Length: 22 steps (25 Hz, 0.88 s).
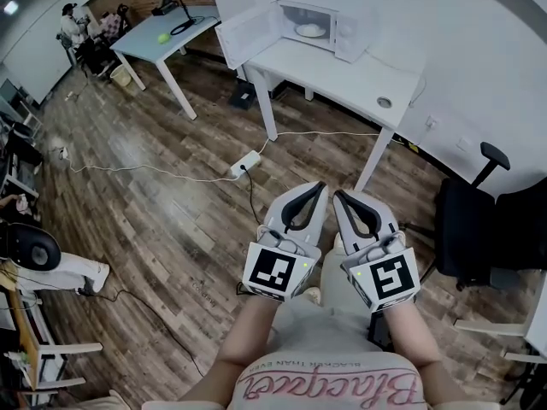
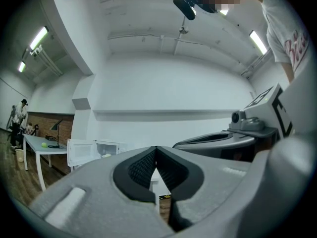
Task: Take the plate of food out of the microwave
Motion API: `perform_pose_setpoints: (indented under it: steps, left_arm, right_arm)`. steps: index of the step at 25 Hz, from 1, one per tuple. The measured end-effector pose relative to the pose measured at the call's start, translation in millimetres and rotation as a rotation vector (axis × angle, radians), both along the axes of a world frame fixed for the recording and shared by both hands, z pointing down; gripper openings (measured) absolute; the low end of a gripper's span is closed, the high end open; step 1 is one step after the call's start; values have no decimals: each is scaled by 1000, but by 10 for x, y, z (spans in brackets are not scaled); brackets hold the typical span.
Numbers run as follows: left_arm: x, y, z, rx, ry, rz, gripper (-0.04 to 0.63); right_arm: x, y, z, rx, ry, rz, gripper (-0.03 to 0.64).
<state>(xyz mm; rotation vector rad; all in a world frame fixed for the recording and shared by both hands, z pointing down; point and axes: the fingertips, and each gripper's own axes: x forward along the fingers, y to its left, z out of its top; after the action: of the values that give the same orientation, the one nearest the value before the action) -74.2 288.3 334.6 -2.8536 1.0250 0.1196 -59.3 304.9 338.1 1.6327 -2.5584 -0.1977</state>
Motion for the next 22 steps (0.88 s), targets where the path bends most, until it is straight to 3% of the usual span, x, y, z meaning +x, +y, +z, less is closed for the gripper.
perform_pose_setpoints:
  steps: [10,17,22]
  left_arm:
    - [189,-408,-120,-8,18,-30,5]
    - [363,-698,-73,-22,2,-37,5]
    - [414,-931,-35,-29,-18,-55,5]
  right_arm:
    - [138,-389,-44,-5,5,-30,11]
    - [370,-700,-16,-33,-52,-27,11]
    - [456,-950,27,-39,-28,-33,11]
